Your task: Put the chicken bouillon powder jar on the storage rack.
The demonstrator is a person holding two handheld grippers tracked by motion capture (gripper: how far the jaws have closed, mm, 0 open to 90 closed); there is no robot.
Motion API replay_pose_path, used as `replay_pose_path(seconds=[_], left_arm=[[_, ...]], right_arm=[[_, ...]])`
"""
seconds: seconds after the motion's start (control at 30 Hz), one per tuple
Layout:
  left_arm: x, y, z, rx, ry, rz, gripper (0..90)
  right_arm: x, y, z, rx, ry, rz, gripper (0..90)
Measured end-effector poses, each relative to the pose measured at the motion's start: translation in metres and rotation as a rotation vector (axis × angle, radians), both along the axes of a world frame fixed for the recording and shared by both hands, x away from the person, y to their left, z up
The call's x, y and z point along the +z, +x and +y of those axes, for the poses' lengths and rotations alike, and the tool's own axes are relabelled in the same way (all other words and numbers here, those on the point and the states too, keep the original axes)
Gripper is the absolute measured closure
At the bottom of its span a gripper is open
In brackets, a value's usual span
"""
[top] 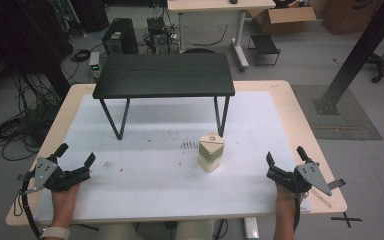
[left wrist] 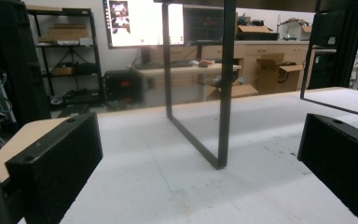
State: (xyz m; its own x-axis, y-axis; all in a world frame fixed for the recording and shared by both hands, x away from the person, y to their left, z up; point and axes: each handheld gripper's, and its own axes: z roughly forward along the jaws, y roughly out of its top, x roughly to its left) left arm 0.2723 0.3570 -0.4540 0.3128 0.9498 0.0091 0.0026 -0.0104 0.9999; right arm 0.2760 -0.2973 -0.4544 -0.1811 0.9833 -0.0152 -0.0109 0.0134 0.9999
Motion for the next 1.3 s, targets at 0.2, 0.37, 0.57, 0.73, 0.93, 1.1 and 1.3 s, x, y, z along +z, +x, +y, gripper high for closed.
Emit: replay_pose_path(seconds=[0.2, 0.37, 0.57, 0.73, 0.93, 1.1, 1.3], left_arm=[[0.0, 0.0, 0.0, 0.0, 0.0, 0.001, 0.2], [0.0, 0.0, 0.0, 0.0, 0.0, 0.0, 0.2], [0.0, 0.0, 0.0, 0.0, -0.001, -0.002, 0.3], [0.0, 0.0, 0.0, 0.001, -0.001, -0.002, 0.2], [0.0, 0.0, 0.0, 0.0, -0.001, -0.001, 0.2], [0.0, 0.0, 0.0, 0.0, -0.005, -0.003, 0.2], [0.0, 0.0, 0.0, 0.0, -0.002, -0.002, 0.2]], right_arm=[[0.0, 0.0, 0.0, 0.0, 0.0, 0.002, 0.0], [0.0, 0.0, 0.0, 0.0, 0.002, 0.002, 0.0], [0.0, 0.001, 0.0, 0.001, 0.002, 0.005, 0.0], [0.0, 0.001, -0.001, 0.001, 0.005, 0.004, 0.0], [0.001, 0.001, -0.002, 0.009, 0.015, 0.01, 0.0], [0.007, 0.001, -0.001, 0.037, -0.001, 0.012, 0.0], [0.02, 0.002, 0.0, 0.082, 0.02, 0.009, 0.0]])
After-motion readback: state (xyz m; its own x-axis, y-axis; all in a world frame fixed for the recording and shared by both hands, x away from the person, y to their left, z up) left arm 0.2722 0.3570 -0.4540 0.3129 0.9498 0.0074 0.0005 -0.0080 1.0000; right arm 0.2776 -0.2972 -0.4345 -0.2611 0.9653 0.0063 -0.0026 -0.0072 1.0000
